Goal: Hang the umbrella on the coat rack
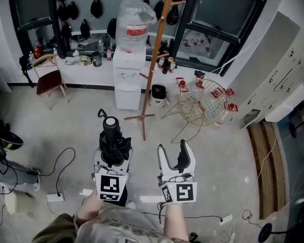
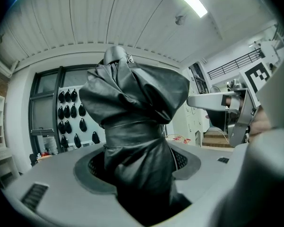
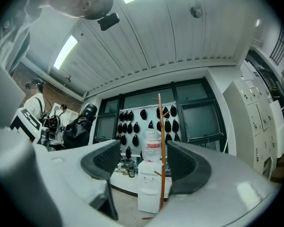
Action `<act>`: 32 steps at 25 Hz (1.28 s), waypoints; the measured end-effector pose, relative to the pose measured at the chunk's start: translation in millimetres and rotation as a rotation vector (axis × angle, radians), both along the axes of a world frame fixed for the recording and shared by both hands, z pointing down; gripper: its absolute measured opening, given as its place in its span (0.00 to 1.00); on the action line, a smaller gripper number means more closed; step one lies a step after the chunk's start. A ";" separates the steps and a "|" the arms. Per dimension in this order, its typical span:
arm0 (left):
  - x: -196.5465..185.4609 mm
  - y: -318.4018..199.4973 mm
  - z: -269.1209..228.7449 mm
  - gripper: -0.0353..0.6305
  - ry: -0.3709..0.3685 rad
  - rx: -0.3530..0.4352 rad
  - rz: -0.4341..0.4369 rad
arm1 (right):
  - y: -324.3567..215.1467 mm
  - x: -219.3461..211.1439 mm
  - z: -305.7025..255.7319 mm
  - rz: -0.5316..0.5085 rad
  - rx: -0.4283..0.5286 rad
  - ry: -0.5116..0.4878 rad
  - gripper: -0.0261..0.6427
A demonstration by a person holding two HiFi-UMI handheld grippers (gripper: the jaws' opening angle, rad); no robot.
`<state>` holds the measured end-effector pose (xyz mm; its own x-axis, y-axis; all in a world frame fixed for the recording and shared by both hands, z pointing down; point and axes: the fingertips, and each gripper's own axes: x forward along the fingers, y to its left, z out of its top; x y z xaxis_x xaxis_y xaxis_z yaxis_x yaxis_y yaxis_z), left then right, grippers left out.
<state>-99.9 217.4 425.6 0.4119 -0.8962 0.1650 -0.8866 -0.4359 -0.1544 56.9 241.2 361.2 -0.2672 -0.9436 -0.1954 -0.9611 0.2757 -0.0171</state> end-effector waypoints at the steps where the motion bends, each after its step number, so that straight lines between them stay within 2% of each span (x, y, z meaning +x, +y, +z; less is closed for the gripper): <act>1: 1.1 -8.8 0.0 0.50 0.000 -0.002 0.006 | -7.5 0.8 -1.4 0.007 0.000 -0.005 0.49; 21: 8.5 -216.6 -17.8 0.50 0.016 0.009 0.133 | -191.6 -2.2 -18.8 0.086 -0.003 0.032 0.49; 32: 27.5 -258.7 11.1 0.50 -0.020 -0.042 0.201 | -244.7 -5.5 0.4 0.000 -0.064 0.000 0.49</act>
<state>-72.4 -41.3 436.7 0.5782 -0.7882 0.2106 -0.7779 -0.6105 -0.1490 51.4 -3.5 361.6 -0.2675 -0.9541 -0.1345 -0.9610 0.2743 -0.0349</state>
